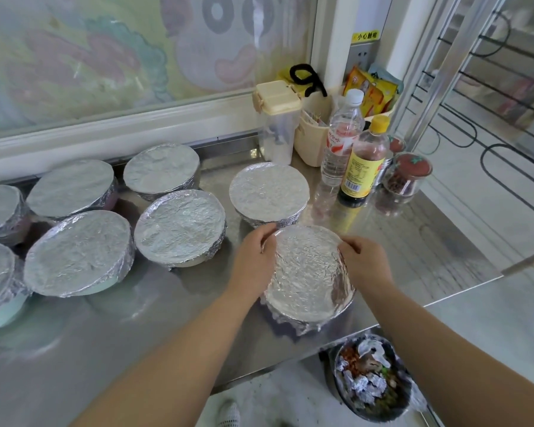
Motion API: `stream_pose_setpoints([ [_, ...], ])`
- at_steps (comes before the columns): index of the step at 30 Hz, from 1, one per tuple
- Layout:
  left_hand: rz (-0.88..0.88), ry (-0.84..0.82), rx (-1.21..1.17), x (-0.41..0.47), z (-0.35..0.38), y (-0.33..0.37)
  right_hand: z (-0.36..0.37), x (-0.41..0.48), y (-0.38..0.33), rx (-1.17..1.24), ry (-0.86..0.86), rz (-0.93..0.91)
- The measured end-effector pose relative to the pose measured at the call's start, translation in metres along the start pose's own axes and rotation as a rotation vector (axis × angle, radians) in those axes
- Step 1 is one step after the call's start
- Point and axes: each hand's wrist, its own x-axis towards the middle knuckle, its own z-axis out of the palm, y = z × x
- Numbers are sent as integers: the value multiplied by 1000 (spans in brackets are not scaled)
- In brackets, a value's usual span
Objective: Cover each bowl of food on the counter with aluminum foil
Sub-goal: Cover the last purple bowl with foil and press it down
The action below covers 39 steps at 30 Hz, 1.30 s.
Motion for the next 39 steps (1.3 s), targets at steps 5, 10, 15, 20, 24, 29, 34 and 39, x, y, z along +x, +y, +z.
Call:
stream_pose_setpoints([
  [5,52,139,-1,-34,12,0,2,-9,-4,-122,-18,-112],
  [10,-120,202,-151,-39,27,-10,13,-6,-18,-457,-260,-418],
  [15,-209,272,-291,-34,34,-18,12,-7,-18,-528,-284,-419],
  [20,-228,267,-376,-32,36,-17,13,-11,-19,-518,-271,-371],
  [24,-238,89,-332,-21,20,-8,6,-23,-17,-550,-310,-258],
  [29,-163,-66,-201,-17,-10,-2,-5,-25,-37,-733,-284,-355],
  [34,-207,75,-238,-49,-17,-14,8,-7,-66,-955,-645,-615],
  [39,-642,-70,-624,-66,-13,-23,25,-5,-65,-1120,-743,-554],
])
